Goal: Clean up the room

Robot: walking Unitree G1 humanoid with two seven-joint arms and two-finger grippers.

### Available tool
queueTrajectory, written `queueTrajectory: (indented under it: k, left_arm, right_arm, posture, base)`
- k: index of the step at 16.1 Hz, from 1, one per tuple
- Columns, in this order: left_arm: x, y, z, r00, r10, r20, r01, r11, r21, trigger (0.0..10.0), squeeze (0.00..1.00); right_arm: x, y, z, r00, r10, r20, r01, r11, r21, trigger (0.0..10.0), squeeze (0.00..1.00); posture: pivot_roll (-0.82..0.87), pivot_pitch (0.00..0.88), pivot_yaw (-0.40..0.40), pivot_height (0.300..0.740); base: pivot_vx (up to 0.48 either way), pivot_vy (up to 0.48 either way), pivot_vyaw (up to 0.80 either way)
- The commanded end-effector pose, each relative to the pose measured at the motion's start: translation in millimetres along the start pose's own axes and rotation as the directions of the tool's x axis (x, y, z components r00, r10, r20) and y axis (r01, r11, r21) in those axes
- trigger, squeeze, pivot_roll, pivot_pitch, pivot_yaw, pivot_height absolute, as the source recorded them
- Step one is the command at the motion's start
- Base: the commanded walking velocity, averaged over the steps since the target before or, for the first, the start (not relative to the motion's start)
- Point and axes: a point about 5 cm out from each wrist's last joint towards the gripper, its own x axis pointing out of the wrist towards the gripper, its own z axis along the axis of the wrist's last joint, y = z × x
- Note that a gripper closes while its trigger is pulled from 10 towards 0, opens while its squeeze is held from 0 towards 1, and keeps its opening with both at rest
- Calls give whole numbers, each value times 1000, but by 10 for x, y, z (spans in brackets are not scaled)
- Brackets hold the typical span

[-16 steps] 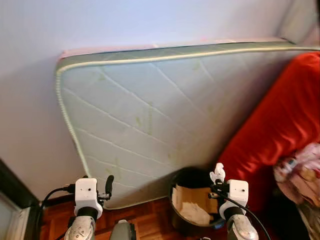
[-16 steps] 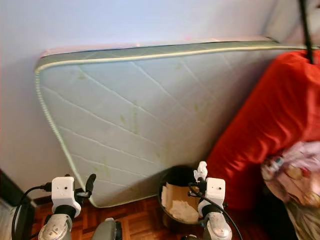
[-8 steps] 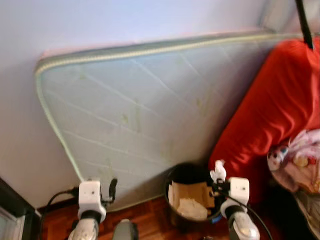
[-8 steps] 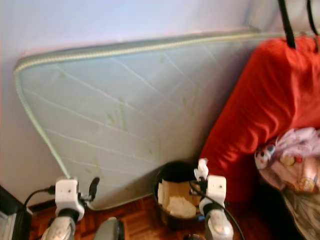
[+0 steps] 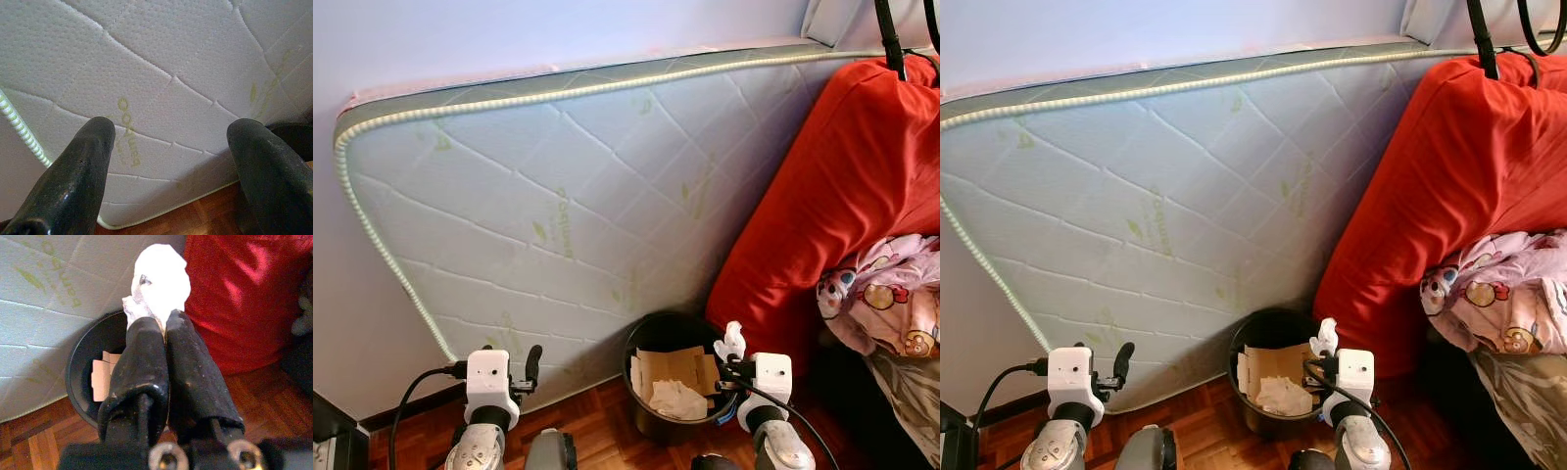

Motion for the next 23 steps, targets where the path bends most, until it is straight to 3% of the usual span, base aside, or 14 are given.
queueTrajectory:
  k: [1, 9, 15, 23]
  left_arm:
    - [10, -17, 16, 1000, -17, 0, 17, 1000, 4, 10000, 0]
    - [16, -29, 19, 1000, -30, -2, 30, 1000, -4, 10000, 0]
    - [19, -46, 14, 999, -38, -5, 38, 999, -5, 10000, 0]
    - [27, -48, 19, 999, -44, -2, 44, 999, 0, 10000, 0]
  right_arm:
    - [20, 5, 12, 1000, 6, -8, -6, 1000, 1, 10000, 0]
    - [32, 27, -37, 998, 29, -56, -28, 1000, 7, 10000, 0]
    - [43, -55, -66, 993, 26, -113, -26, 1000, -2, 10000, 0]
    - [41, -23, -82, 991, 56, -125, -59, 998, -20, 10000, 0]
  posture:
    - [36, 14, -47, 625]
    - [36, 16, -44, 625]
    - [35, 17, -44, 625]
    - [36, 24, -39, 625]
  base:
    - [0, 0, 0]
    - [0, 0, 0]
    - [267, 0, 0]
    - [295, 0, 0]
